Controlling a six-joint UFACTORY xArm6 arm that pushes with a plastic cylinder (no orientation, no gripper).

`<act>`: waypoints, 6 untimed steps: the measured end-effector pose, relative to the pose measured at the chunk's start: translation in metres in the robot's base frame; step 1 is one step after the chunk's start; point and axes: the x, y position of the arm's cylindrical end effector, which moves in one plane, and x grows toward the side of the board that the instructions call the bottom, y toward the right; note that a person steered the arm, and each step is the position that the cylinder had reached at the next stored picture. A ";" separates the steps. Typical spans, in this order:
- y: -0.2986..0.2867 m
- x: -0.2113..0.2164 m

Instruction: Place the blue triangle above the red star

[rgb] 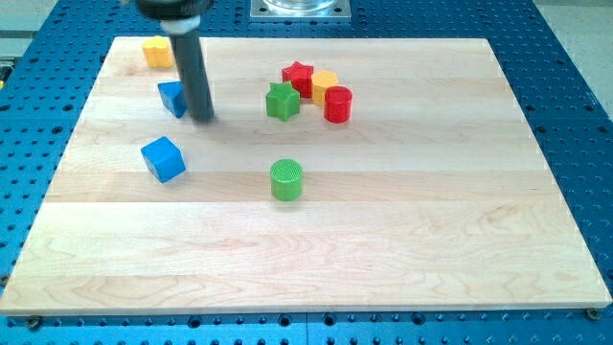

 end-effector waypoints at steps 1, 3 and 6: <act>-0.064 -0.006; 0.073 -0.117; 0.089 -0.127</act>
